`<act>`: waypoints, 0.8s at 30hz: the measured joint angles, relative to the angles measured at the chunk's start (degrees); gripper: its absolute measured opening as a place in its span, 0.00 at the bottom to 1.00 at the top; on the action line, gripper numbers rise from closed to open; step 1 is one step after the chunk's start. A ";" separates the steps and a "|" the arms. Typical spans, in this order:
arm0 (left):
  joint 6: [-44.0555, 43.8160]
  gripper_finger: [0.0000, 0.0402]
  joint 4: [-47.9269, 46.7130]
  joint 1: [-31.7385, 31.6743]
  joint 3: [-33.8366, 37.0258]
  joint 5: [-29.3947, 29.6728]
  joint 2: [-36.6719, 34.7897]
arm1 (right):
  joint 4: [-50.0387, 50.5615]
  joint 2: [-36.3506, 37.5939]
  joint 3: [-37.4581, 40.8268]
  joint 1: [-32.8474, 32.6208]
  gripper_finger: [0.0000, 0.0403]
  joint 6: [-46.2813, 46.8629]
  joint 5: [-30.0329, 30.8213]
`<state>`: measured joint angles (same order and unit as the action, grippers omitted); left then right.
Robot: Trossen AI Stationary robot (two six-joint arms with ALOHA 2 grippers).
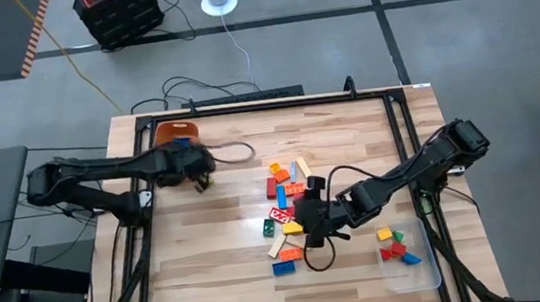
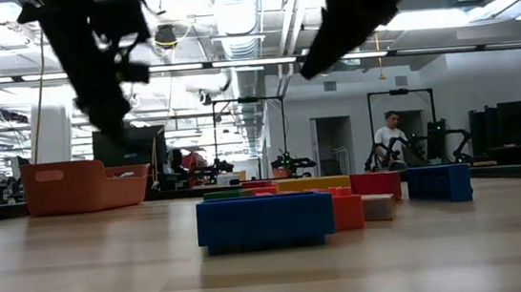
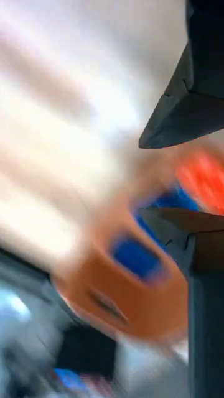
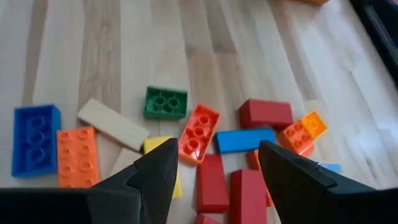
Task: Sort blocks by size
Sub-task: Put the small green game piece into the transparent bin
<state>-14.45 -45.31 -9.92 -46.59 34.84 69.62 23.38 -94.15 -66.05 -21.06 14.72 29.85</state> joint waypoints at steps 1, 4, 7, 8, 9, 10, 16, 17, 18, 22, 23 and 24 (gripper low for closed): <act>0.81 0.40 3.88 1.96 0.00 -2.39 0.37 | 0.31 -0.09 0.46 0.00 0.63 0.13 -0.07; 3.83 0.40 16.13 8.32 -0.04 -9.98 2.80 | 0.61 -0.07 1.30 0.40 0.63 1.00 -0.07; 9.42 0.40 25.48 14.75 -0.05 -14.42 6.66 | 0.78 -0.07 1.78 0.85 0.63 1.36 -0.17; 10.42 0.40 27.67 16.64 -0.07 -14.81 8.17 | 0.76 -0.07 1.80 1.01 0.63 1.38 -0.84; 10.75 0.40 29.78 18.34 -0.07 -14.97 9.78 | 0.55 -0.07 1.78 1.02 0.63 1.57 -2.19; 10.71 0.40 31.85 19.63 -0.15 -14.97 11.41 | 0.35 -0.07 1.76 1.03 0.63 1.76 -3.96; 4.16 0.40 36.10 23.55 -3.95 -15.01 21.64 | 1.18 -0.85 1.84 -0.40 0.63 1.96 -8.72; 3.68 0.40 35.49 23.83 -5.10 -15.02 23.23 | 1.13 -0.83 1.84 -0.52 0.63 2.10 -8.72; 3.75 0.40 34.89 24.29 -6.24 -15.10 24.59 | 1.04 -0.77 1.82 -0.68 0.63 2.16 -8.72; 7.01 0.42 32.59 26.16 -10.51 -16.50 28.77 | 2.07 -0.77 1.82 -0.75 0.63 2.21 -8.69; 7.17 0.42 32.41 26.40 -11.45 -16.60 29.40 | 2.07 -0.77 1.82 -0.65 0.63 2.36 -8.65; 7.19 0.42 32.39 26.53 -12.25 -16.60 29.95 | 2.07 -0.77 1.78 -0.52 0.63 2.53 -8.61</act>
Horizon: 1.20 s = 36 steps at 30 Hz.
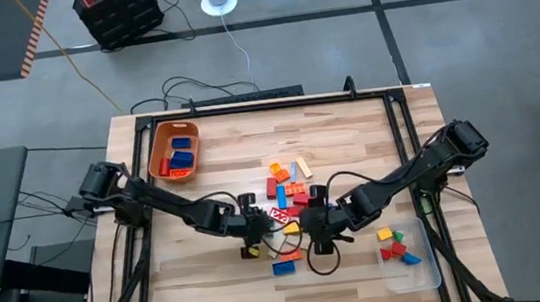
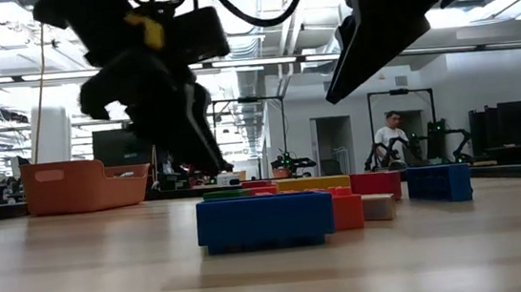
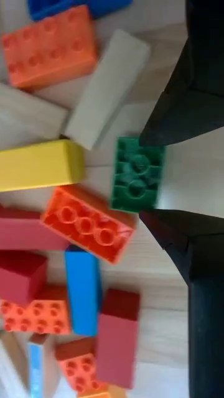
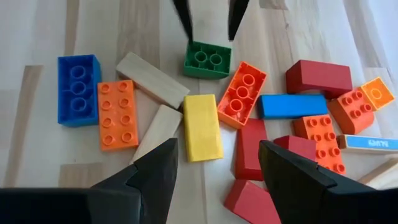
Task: Sort blocks by size
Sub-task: Put the small green game piece into the transparent bin
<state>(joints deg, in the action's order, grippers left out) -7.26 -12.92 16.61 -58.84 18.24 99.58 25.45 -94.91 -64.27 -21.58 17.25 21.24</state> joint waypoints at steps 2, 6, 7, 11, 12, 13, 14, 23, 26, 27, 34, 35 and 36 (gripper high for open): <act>0.27 0.42 -1.18 -0.08 -1.39 0.05 0.85 | 0.09 0.00 0.00 0.10 0.63 0.53 0.10; 1.57 0.42 -4.83 -0.48 -1.85 0.02 0.95 | -0.25 0.00 -0.01 0.08 0.63 0.96 0.12; 1.43 0.42 -5.73 -0.70 -1.87 0.04 0.95 | -0.26 0.00 -0.02 0.03 0.63 0.98 0.13; 0.72 0.42 -7.27 -1.29 -1.87 0.04 0.95 | -0.42 0.00 -0.02 -0.09 0.63 2.31 0.19; 0.31 0.42 -6.83 -1.30 -1.87 0.04 0.95 | -0.54 0.00 -0.02 -0.09 0.63 2.41 0.19; 0.02 0.42 -6.09 -1.30 -1.87 0.02 0.95 | -0.61 0.00 -0.03 -0.09 0.63 2.41 0.19; -0.08 0.42 -5.19 -1.30 -1.87 0.02 0.95 | -0.63 0.00 -0.04 -0.09 0.63 2.41 0.19; 0.01 0.42 -1.04 -1.15 -1.87 -4.25 3.66 | -0.44 0.00 -0.04 -0.10 0.63 2.41 0.35; 1.16 0.42 -5.51 -1.40 -1.93 -3.01 4.67 | -0.70 0.00 -0.07 -0.16 0.63 2.69 0.35; 1.21 0.42 -8.28 -1.64 -2.09 -1.54 4.67 | -0.66 0.00 -0.07 -0.16 0.63 2.76 0.35; 0.77 0.42 -21.07 -1.95 -4.49 11.50 0.00 | -0.44 0.00 -0.15 0.37 0.63 2.37 0.35; 0.80 0.42 -21.07 -1.95 -4.43 10.90 -0.71 | -0.48 0.00 -0.15 0.48 0.63 2.39 0.37; 0.92 0.42 -20.65 -1.95 -4.42 9.61 -1.41 | -0.44 0.00 -0.15 0.71 0.63 2.39 0.35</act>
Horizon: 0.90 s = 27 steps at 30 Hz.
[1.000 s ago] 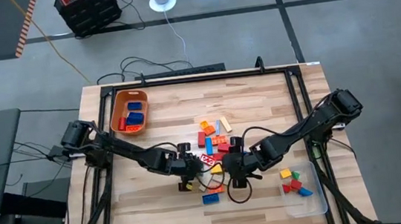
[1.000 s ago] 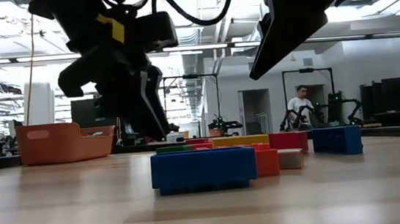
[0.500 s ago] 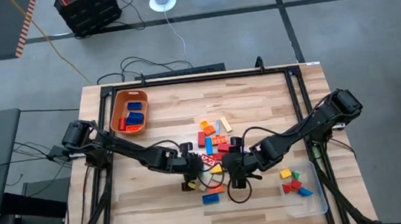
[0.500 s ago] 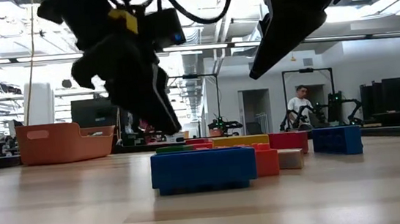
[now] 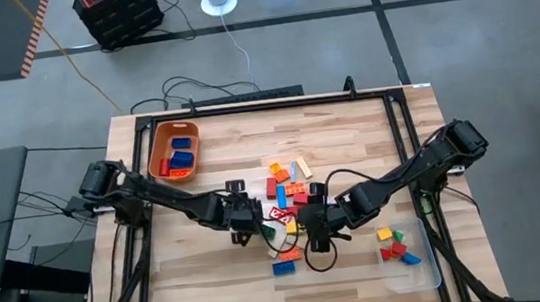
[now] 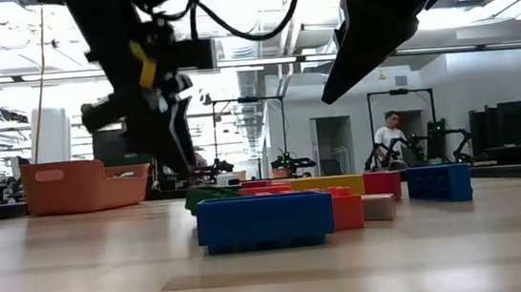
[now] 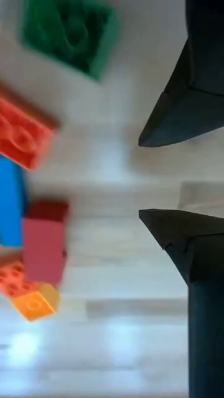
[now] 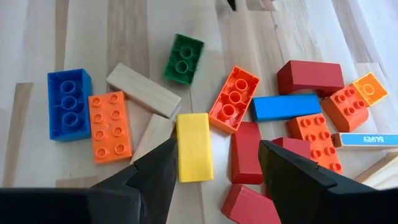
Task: Sort blocks by size
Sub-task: Put the small green game piece into the transparent bin
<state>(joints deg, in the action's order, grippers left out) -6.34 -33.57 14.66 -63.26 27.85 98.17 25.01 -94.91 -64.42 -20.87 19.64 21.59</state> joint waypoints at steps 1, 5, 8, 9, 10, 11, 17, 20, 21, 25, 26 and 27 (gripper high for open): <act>0.31 0.42 0.63 0.00 0.00 -1.72 -0.71 | -0.01 0.00 0.00 0.07 0.63 -0.02 0.00; 1.04 0.42 3.48 0.65 -0.04 -11.38 -1.15 | -0.12 0.00 0.00 -0.05 0.63 -0.07 -0.01; 1.95 0.44 8.17 1.78 0.00 -16.27 -0.59 | -0.87 0.00 0.00 -0.10 0.63 -0.17 -0.04; 1.95 0.45 9.56 2.14 0.00 -17.10 -0.51 | -1.19 0.00 0.00 -0.08 0.63 -0.17 -0.05; 1.36 0.46 10.40 2.40 0.00 -17.33 -0.48 | -1.56 0.00 0.00 -0.04 0.63 -0.17 -0.04; 0.71 0.48 11.45 2.55 0.00 -17.34 -0.48 | -1.82 0.00 0.00 -0.04 0.63 -0.17 -0.03; -2.14 0.63 14.20 2.57 -0.05 -17.19 0.22 | -1.66 0.00 0.00 -0.06 0.63 -0.46 -0.03; -2.61 0.70 13.85 2.18 -0.04 -17.08 2.44 | -1.62 0.00 0.02 0.20 0.63 -0.76 -0.04; -2.86 0.71 14.01 2.04 0.00 -17.00 3.30 | -1.47 0.00 0.02 0.36 0.63 -0.81 -0.05; -3.98 0.74 14.01 1.58 0.00 -16.63 5.42 | -1.26 0.00 0.09 0.38 0.63 -0.81 -0.07; -4.04 0.74 14.11 1.50 0.00 -16.23 5.85 | -1.26 0.00 0.11 0.37 0.63 -0.81 -0.09; -4.36 0.73 14.05 1.49 0.00 -15.62 6.00 | -1.26 0.00 0.11 0.31 0.63 -0.79 -0.21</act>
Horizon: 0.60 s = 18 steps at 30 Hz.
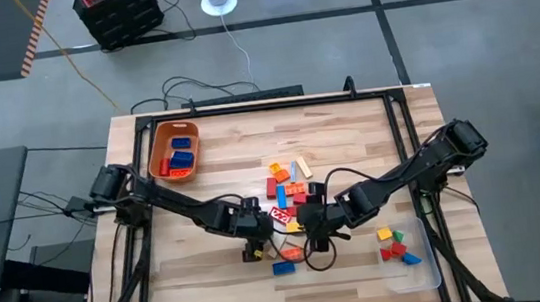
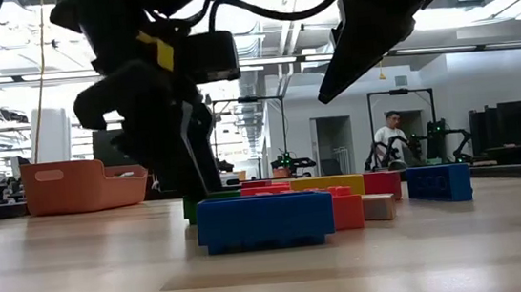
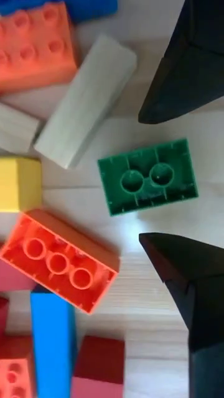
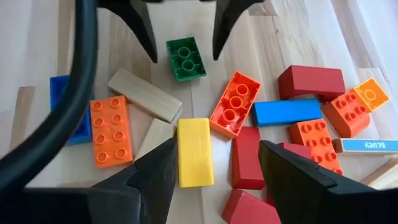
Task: Sort blocks by size
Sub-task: Put the small green game piece into the transparent bin
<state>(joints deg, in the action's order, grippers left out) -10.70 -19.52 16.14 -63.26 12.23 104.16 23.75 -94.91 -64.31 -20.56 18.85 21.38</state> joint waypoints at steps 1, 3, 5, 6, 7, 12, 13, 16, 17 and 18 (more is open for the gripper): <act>-0.09 0.72 -0.47 0.01 0.00 0.94 0.04 | -0.08 0.00 0.00 -0.16 0.63 0.18 -0.01; -0.07 0.69 -0.32 -0.01 0.30 2.45 -0.01 | -0.29 0.00 0.00 -0.57 0.63 0.64 -0.01; -0.06 0.64 1.00 -0.26 1.46 2.76 -0.03 | -0.33 0.00 0.00 -0.89 0.63 0.70 0.01; -0.06 0.62 1.24 -0.38 1.93 2.75 0.03 | -0.34 0.00 0.00 -0.98 0.63 0.74 0.01; -0.06 0.59 1.56 -0.52 2.33 2.67 0.04 | -0.30 0.00 0.00 -1.12 0.63 0.79 0.01; -0.74 0.47 2.85 -1.25 3.91 1.52 0.04 | 5.28 0.00 -0.03 -1.20 0.63 2.77 0.16; -0.68 0.46 2.98 -1.23 3.91 1.67 0.02 | 7.12 0.00 -0.02 -1.20 0.63 3.67 0.16; 1.26 0.46 4.32 -1.14 3.93 1.71 0.06 | 8.57 0.00 -0.02 -1.37 0.63 5.26 0.21; 2.11 0.46 4.99 -1.04 3.93 1.70 0.05 | 8.25 0.00 -0.02 -1.58 0.63 5.58 0.23; 2.94 0.46 5.64 -1.01 3.91 1.52 0.04 | 7.59 0.00 -0.02 -1.83 0.63 5.62 0.35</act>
<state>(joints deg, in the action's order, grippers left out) -7.76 -13.88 15.14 -59.35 13.75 104.20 31.34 -94.91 -64.34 -22.39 24.47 21.72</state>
